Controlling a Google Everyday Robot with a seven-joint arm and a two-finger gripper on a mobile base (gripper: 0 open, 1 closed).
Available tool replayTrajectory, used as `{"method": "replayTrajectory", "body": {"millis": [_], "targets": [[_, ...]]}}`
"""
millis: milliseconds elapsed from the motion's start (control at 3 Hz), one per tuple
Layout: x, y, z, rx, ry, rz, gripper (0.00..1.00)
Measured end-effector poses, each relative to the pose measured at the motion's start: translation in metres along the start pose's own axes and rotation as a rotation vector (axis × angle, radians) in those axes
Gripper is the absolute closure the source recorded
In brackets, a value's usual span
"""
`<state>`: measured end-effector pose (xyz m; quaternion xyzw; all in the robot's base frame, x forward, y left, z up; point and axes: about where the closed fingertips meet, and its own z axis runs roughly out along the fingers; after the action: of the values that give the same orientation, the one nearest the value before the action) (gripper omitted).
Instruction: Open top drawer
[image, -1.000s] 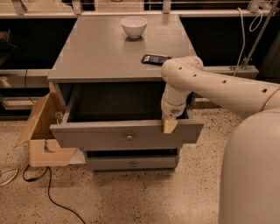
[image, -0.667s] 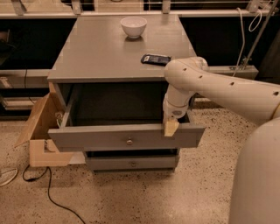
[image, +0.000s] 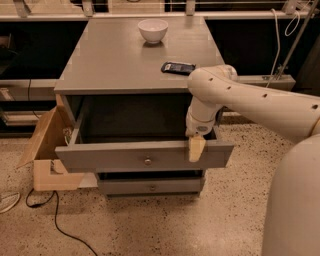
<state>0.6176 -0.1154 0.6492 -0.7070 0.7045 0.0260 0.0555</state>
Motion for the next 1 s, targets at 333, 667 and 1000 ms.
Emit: {"method": "replayTrajectory", "body": {"millis": [333,667,1000], "targets": [[0.002,-0.001,-0.006,0.013,0.003,0.0,0.0],[0.011,-0.002,-0.04,0.073,-0.016,0.013,0.0],[0.027,0.009,-0.1,0.153,-0.027,0.06,0.0]]}}
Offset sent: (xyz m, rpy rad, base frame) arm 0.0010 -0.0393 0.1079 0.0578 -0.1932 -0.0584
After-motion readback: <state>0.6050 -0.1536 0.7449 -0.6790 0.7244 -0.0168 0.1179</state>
